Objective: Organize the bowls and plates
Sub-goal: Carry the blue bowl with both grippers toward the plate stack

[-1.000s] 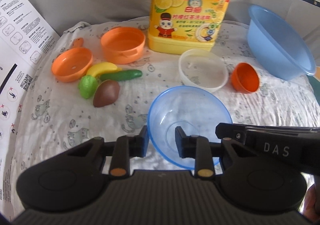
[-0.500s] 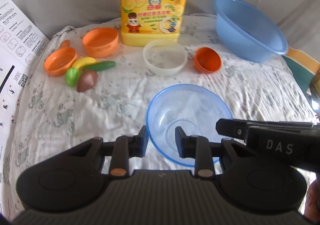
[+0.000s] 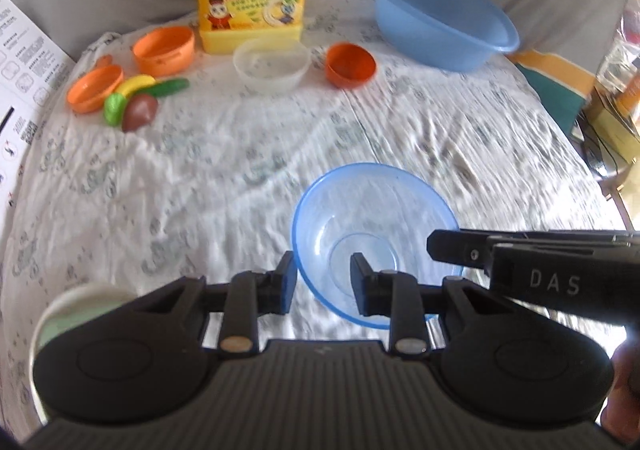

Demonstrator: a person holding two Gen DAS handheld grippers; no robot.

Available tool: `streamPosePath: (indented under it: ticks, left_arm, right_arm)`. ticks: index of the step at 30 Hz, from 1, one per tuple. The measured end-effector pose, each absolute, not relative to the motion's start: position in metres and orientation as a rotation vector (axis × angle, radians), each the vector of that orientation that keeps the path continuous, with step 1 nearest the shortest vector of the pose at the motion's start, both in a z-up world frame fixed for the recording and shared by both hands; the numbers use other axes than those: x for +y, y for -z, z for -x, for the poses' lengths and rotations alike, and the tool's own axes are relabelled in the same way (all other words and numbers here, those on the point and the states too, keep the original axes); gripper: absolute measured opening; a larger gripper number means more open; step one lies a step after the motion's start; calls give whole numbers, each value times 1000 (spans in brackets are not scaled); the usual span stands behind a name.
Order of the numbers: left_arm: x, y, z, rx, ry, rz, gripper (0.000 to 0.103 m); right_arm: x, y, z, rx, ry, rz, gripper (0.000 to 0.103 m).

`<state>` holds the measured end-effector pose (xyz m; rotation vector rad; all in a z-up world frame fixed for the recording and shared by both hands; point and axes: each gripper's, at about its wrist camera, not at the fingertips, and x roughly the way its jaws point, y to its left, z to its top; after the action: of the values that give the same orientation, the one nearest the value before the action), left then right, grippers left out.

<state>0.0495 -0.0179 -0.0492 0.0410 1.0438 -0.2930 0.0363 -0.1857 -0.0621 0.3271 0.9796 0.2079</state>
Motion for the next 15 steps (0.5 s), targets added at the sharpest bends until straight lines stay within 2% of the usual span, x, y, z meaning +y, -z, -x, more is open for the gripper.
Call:
streamPosePath:
  ticks: [15]
  left_arm:
    - [-27, 68, -13, 1109, 332, -63, 29]
  right_arm:
    - [-192, 81, 2, 1037, -196, -328, 15]
